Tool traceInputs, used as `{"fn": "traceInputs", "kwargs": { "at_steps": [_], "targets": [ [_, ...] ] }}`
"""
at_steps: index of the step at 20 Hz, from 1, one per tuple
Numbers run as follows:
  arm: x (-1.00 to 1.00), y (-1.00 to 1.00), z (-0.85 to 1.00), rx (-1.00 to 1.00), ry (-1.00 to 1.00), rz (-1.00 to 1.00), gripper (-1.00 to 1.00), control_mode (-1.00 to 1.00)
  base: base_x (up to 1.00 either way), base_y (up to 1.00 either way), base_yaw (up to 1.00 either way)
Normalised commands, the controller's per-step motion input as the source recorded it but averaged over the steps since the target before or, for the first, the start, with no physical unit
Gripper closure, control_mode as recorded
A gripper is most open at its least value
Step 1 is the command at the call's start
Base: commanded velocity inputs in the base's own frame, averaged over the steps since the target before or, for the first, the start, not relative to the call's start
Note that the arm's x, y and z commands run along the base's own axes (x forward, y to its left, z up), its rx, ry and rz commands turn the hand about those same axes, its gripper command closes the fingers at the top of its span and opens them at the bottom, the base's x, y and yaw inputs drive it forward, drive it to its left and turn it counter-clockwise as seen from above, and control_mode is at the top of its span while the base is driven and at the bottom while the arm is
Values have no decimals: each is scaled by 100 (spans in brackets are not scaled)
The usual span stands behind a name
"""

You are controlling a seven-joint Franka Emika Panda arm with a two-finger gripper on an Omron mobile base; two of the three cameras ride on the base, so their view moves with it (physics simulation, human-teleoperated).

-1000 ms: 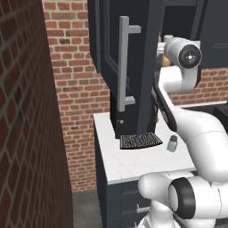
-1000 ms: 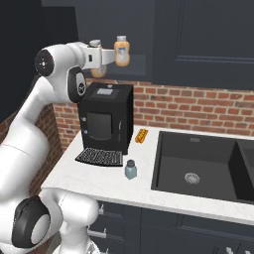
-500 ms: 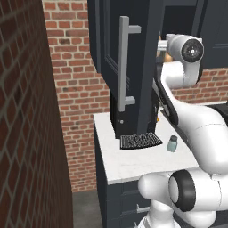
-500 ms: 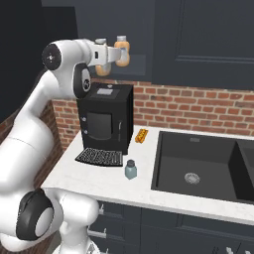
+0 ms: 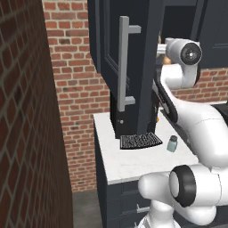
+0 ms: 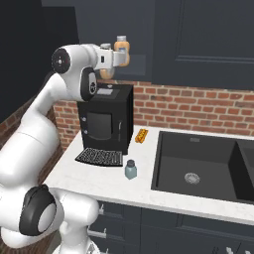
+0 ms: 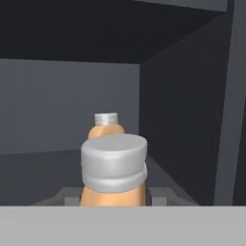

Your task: Put the shaker and condiment bottle from the counter next to their counterparts in the cabinet.

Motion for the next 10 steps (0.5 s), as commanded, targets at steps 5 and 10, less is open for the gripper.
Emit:
{"fn": "traceInputs", "kwargs": {
  "at_steps": [5,10],
  "targets": [
    [39,0,-6,0,0,4,100,-100,0,0,0],
    [51,0,0,0,1,5,100,-100,0,0,0]
  ]
}}
